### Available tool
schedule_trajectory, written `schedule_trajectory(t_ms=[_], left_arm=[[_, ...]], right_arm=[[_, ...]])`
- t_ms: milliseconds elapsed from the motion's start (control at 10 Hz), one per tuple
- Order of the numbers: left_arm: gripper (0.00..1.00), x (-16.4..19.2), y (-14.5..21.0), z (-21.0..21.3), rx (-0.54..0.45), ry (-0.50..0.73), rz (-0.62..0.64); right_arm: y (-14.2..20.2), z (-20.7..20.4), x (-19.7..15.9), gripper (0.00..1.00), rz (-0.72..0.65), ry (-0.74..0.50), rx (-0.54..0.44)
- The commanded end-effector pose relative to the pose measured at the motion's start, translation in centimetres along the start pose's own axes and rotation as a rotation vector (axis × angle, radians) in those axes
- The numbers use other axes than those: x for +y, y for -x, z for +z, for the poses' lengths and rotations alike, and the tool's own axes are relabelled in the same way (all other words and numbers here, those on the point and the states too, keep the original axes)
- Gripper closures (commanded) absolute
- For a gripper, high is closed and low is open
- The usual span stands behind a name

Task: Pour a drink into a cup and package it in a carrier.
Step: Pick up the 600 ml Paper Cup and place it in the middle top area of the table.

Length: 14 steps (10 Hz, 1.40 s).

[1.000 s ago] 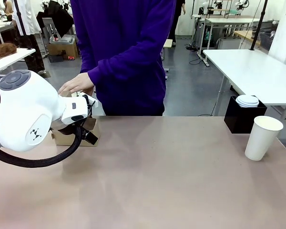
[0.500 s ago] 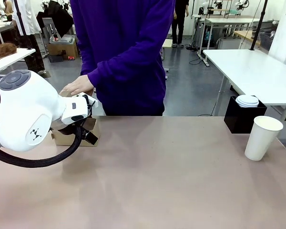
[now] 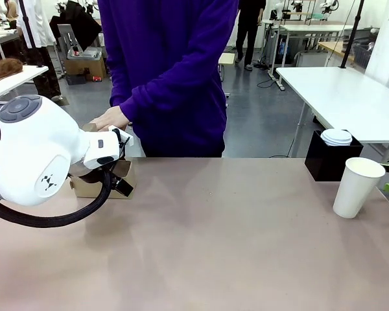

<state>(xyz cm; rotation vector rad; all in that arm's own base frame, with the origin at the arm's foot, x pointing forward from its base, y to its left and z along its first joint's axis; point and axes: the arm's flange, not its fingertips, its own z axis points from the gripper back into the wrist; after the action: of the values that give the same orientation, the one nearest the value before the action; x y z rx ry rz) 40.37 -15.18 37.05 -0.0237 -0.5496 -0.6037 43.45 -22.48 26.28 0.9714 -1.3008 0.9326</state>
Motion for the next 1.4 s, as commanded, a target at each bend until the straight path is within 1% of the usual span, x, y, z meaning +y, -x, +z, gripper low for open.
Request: schedule_trajectory(t_ms=[0, 500, 1300], left_arm=[[0.00, 0.0, 0.0, 0.0, -0.001, 0.001, -0.001], [0.00, 0.0, 0.0, 0.0, -0.001, 0.001, -0.001], [0.00, 0.0, 0.0, 0.0, -0.001, 0.001, -0.001]], right_arm=[[0.3, -1.0, -0.2, 0.00, 0.008, -0.024, 0.022], [1.8, -3.4, -0.3, 0.00, -0.023, -0.051, 0.038], [3.6, -8.3, 0.2, 0.00, -0.062, -0.140, 0.051]])
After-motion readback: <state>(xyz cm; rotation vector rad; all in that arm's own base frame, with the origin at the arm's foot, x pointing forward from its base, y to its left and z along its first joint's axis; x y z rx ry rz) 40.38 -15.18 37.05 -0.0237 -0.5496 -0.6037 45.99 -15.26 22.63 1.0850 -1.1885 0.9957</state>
